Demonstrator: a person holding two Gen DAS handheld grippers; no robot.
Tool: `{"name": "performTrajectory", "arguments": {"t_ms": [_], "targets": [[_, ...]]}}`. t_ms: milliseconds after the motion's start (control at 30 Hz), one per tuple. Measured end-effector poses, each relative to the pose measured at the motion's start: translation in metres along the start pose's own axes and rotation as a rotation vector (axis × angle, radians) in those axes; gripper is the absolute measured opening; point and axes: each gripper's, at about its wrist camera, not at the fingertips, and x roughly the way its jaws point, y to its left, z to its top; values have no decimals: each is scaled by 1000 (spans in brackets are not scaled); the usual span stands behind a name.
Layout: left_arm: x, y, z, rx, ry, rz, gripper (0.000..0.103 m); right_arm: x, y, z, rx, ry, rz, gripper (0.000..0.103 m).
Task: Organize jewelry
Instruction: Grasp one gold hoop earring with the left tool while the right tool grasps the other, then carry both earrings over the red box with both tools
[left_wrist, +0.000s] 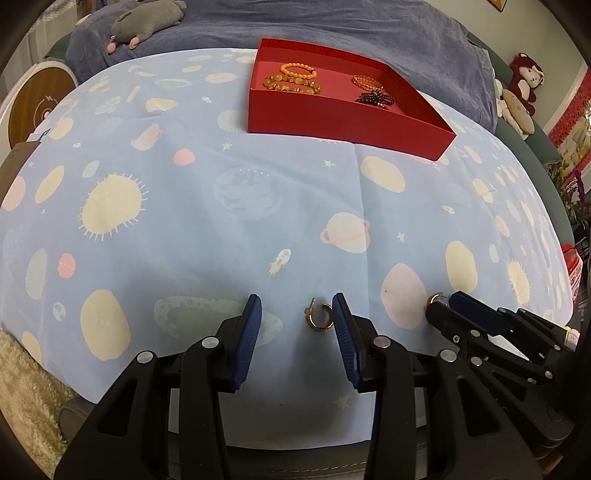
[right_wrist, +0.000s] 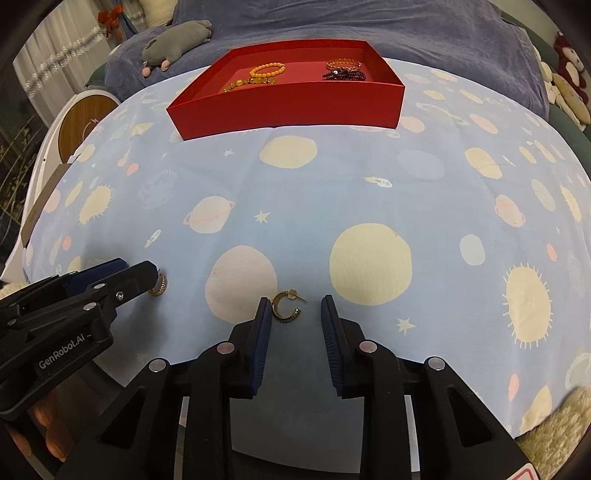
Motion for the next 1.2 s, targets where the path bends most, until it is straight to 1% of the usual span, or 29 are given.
{"name": "performTrajectory", "arguments": {"t_ms": [67,200,300,433,633,733,800,1200], "targets": [[2,0,-2,4,6,3,38,1,0,0,-2,-3,-6,21],[2,-3,-4,24,-4,11,37,0,0,0,-7,-9,-10,20],[2,-4,-6,32,-9,12,33,1,1,-1,-16,-13,-18,20],[2,-6,-7,53,-7,1,18,0,-1,0,-7,-14,-14,20],[3,-6,-7,55,-5,-8,6,0,-2,-1,0,-12,-8,20],[2,-6,-7,52,-3,-16,5,0,-3,-1,4,-12,-6,20],[1,-6,-6,50,-3,-24,5,0,-3,-1,8,-10,-5,16],[-14,-10,3,30,-27,-54,5,-5,-12,1,43,-20,-1,15]]}}
